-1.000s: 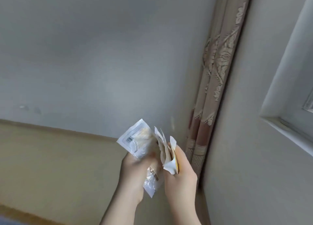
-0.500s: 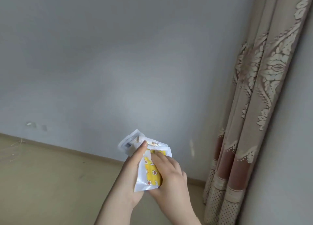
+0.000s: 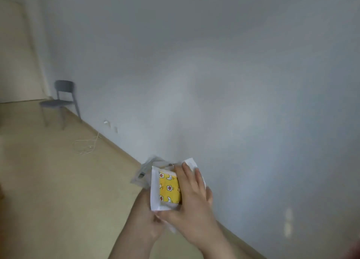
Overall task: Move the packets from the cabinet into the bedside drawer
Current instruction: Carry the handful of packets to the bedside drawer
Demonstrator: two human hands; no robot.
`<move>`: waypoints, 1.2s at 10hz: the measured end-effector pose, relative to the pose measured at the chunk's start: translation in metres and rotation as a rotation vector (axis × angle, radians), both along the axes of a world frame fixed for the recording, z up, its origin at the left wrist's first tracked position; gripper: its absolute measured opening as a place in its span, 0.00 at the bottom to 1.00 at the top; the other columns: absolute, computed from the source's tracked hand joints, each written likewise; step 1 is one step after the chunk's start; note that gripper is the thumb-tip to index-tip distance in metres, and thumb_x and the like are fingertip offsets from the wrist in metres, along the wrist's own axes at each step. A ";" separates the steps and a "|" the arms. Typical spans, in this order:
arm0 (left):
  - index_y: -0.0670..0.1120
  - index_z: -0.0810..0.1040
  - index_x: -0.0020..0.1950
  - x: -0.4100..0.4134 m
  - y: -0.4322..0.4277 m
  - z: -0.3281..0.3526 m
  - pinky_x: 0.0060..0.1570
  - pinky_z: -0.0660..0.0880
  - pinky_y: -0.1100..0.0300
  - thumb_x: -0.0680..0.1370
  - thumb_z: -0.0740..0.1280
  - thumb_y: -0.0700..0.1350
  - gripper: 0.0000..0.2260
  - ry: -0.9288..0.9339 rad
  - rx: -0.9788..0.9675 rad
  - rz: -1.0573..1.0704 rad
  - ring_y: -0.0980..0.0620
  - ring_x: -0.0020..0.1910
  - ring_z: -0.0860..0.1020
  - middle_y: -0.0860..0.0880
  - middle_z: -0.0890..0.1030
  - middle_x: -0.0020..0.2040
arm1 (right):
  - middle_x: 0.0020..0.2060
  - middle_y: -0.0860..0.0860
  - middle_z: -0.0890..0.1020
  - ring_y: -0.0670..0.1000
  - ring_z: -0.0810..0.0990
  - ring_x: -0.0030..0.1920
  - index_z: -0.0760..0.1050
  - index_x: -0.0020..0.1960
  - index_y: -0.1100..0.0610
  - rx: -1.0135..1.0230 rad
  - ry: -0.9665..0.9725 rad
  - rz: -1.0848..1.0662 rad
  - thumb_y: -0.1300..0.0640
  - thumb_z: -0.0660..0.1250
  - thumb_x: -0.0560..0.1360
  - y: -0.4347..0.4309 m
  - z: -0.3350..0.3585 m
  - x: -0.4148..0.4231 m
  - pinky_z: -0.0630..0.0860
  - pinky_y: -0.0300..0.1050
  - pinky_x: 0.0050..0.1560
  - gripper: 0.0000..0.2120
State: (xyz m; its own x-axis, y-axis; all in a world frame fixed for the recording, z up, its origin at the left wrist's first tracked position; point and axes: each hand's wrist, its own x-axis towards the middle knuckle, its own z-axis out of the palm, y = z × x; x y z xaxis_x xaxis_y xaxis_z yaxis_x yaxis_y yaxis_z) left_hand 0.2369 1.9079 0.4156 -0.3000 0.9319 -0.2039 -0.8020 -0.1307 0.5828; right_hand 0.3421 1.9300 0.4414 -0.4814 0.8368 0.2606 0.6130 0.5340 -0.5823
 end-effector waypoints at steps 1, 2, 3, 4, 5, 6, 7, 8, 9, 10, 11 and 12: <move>0.37 0.75 0.47 -0.027 0.025 -0.001 0.23 0.77 0.60 0.81 0.53 0.36 0.12 0.129 -0.006 0.020 0.49 0.26 0.81 0.43 0.83 0.30 | 0.74 0.36 0.39 0.46 0.36 0.75 0.39 0.73 0.36 -0.076 0.002 0.024 0.24 0.53 0.48 0.037 -0.012 -0.029 0.52 0.54 0.73 0.56; 0.38 0.77 0.61 -0.064 0.045 0.004 0.47 0.80 0.48 0.76 0.61 0.40 0.14 0.127 -0.042 0.124 0.41 0.47 0.83 0.39 0.83 0.51 | 0.75 0.42 0.41 0.47 0.40 0.76 0.38 0.74 0.40 -0.121 0.025 0.069 0.22 0.53 0.46 0.069 -0.018 -0.071 0.54 0.51 0.73 0.61; 0.40 0.78 0.53 -0.104 0.064 0.004 0.31 0.81 0.55 0.78 0.57 0.38 0.11 0.187 -0.025 0.151 0.46 0.36 0.84 0.40 0.84 0.44 | 0.76 0.46 0.43 0.48 0.40 0.76 0.39 0.75 0.43 -0.141 0.003 0.162 0.23 0.54 0.44 0.099 -0.023 -0.116 0.49 0.47 0.74 0.63; 0.47 0.77 0.46 -0.150 0.088 0.005 0.25 0.77 0.64 0.81 0.55 0.40 0.11 0.172 -0.023 0.181 0.56 0.27 0.82 0.47 0.84 0.35 | 0.77 0.47 0.42 0.47 0.38 0.76 0.40 0.76 0.47 -0.169 -0.023 0.247 0.25 0.64 0.49 0.131 -0.022 -0.162 0.43 0.45 0.74 0.64; 0.46 0.81 0.54 -0.197 0.121 0.016 0.42 0.81 0.53 0.70 0.66 0.51 0.16 0.145 0.057 0.110 0.47 0.41 0.85 0.42 0.85 0.47 | 0.77 0.48 0.40 0.48 0.36 0.76 0.39 0.77 0.50 -0.160 -0.096 0.276 0.31 0.71 0.60 0.169 -0.014 -0.212 0.41 0.46 0.74 0.59; 0.41 0.83 0.48 -0.254 0.151 0.024 0.39 0.82 0.52 0.67 0.67 0.45 0.14 0.208 0.074 0.124 0.43 0.41 0.84 0.38 0.84 0.49 | 0.77 0.47 0.40 0.48 0.36 0.76 0.38 0.77 0.51 -0.107 -0.176 0.300 0.31 0.69 0.62 0.203 -0.002 -0.272 0.40 0.47 0.74 0.58; 0.37 0.79 0.56 -0.320 0.167 0.029 0.35 0.81 0.55 0.67 0.67 0.36 0.18 0.283 0.037 0.213 0.42 0.40 0.83 0.36 0.82 0.51 | 0.77 0.46 0.40 0.47 0.36 0.76 0.37 0.77 0.52 -0.082 -0.241 0.376 0.31 0.68 0.63 0.224 0.003 -0.344 0.40 0.48 0.73 0.58; 0.37 0.77 0.58 -0.382 0.177 0.022 0.32 0.80 0.53 0.73 0.62 0.32 0.15 0.292 -0.022 0.283 0.41 0.39 0.83 0.36 0.83 0.49 | 0.76 0.43 0.41 0.44 0.36 0.75 0.37 0.77 0.51 -0.161 -0.220 0.490 0.30 0.68 0.61 0.245 0.001 -0.406 0.39 0.48 0.74 0.59; 0.39 0.78 0.57 -0.434 0.190 0.016 0.34 0.81 0.51 0.74 0.61 0.32 0.14 0.309 -0.081 0.348 0.39 0.40 0.83 0.36 0.83 0.49 | 0.75 0.39 0.46 0.41 0.40 0.75 0.44 0.77 0.45 -0.273 -0.071 0.578 0.26 0.61 0.57 0.274 -0.007 -0.460 0.42 0.49 0.75 0.55; 0.39 0.79 0.55 -0.488 0.203 0.015 0.32 0.80 0.53 0.75 0.60 0.31 0.12 0.335 -0.063 0.401 0.41 0.38 0.84 0.37 0.83 0.47 | 0.73 0.44 0.61 0.49 0.55 0.74 0.59 0.69 0.36 -0.316 0.222 0.616 0.25 0.57 0.65 0.296 -0.027 -0.528 0.56 0.56 0.73 0.36; 0.39 0.79 0.56 -0.544 0.220 0.006 0.33 0.81 0.53 0.74 0.60 0.31 0.13 0.309 -0.096 0.495 0.41 0.39 0.83 0.36 0.83 0.49 | 0.69 0.44 0.64 0.49 0.64 0.69 0.60 0.72 0.43 -0.452 0.362 0.539 0.39 0.66 0.70 0.314 -0.038 -0.593 0.66 0.53 0.68 0.33; 0.39 0.77 0.58 -0.602 0.247 0.001 0.37 0.82 0.49 0.74 0.61 0.32 0.14 0.245 -0.101 0.580 0.40 0.41 0.83 0.35 0.82 0.51 | 0.58 0.51 0.78 0.53 0.80 0.55 0.66 0.68 0.52 -0.898 0.627 0.547 0.56 0.75 0.69 0.347 -0.042 -0.653 0.79 0.51 0.52 0.31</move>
